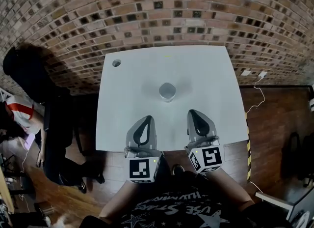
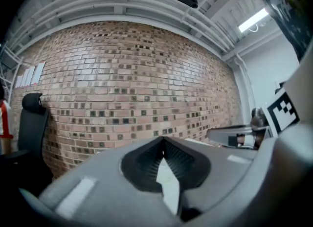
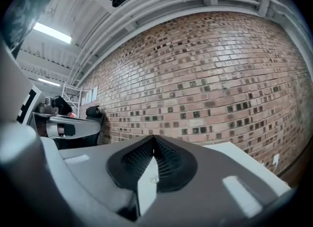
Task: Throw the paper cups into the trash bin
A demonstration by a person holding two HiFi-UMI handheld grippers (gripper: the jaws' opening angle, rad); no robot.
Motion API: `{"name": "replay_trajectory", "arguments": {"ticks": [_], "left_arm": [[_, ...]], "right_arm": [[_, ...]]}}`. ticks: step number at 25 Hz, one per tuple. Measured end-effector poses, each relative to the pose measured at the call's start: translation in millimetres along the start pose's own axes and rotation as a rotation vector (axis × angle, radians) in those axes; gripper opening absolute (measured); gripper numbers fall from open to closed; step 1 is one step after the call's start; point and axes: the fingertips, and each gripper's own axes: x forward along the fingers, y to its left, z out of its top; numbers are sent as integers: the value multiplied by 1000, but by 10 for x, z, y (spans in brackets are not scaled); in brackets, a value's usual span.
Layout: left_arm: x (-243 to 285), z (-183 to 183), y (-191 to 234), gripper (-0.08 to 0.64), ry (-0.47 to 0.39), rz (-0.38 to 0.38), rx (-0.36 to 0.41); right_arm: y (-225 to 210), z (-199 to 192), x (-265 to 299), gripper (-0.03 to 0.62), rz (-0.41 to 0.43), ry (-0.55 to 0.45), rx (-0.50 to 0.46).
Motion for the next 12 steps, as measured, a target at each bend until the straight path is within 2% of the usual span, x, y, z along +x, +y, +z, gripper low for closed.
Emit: {"name": "replay_trajectory", "arguments": {"ticks": [6, 9, 12], "left_arm": [[250, -125, 203, 5, 1, -47, -5], [346, -191, 313, 5, 15, -69, -8], [420, -274, 399, 5, 15, -80, -11]], "right_arm": [[100, -221, 358, 9, 4, 47, -29], [140, -347, 465, 84, -8, 83, -12], [172, -411, 519, 112, -27, 104, -16]]}}
